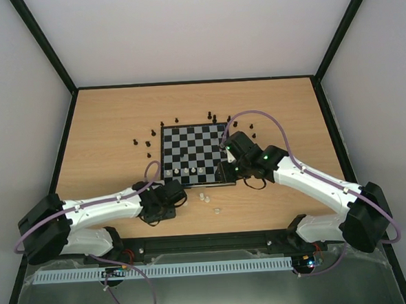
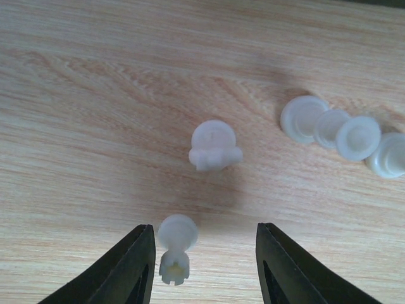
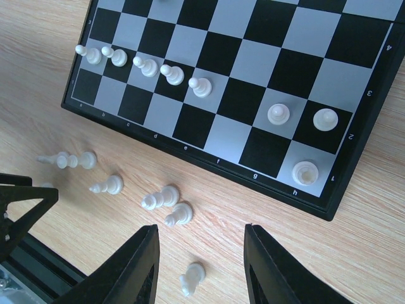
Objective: Set up the chess pieces on the board
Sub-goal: Pick up the chess piece at the center of the board.
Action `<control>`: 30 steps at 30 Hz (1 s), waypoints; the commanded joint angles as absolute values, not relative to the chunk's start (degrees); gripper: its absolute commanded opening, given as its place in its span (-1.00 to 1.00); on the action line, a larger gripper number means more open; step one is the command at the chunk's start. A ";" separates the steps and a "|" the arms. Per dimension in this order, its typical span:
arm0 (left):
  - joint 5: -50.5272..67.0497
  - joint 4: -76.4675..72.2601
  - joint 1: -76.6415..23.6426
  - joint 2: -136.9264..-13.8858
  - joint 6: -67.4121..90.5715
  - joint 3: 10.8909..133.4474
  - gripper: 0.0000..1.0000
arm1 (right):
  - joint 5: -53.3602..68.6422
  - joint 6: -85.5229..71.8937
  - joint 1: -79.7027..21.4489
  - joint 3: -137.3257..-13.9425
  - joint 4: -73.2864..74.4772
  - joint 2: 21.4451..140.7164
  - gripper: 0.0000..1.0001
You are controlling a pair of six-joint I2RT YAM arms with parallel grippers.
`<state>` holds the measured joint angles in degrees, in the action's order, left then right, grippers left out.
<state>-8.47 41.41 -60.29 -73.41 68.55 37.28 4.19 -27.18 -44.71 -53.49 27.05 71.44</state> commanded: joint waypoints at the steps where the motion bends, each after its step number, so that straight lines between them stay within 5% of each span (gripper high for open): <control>1: -7.12 43.50 -60.01 -71.47 68.19 35.71 -0.06 | 4.45 -26.63 -45.08 -52.58 28.05 70.67 -0.24; 6: -6.89 44.22 -60.03 -70.50 68.20 35.18 -0.10 | 4.03 -26.72 -45.03 -52.46 28.01 70.88 -0.24; 21: -6.82 43.01 -59.96 -72.78 66.47 34.97 -0.92 | 3.49 -26.81 -45.07 -52.42 28.09 71.46 -0.25; 30: -12.80 57.36 -59.50 -73.95 61.32 52.27 -0.88 | 3.41 -26.81 -45.09 -52.56 28.26 71.38 -0.25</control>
<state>-8.25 49.01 -60.18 -73.17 65.04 42.11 3.79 -27.20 -44.71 -53.21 27.05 71.46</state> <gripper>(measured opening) 0.112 0.376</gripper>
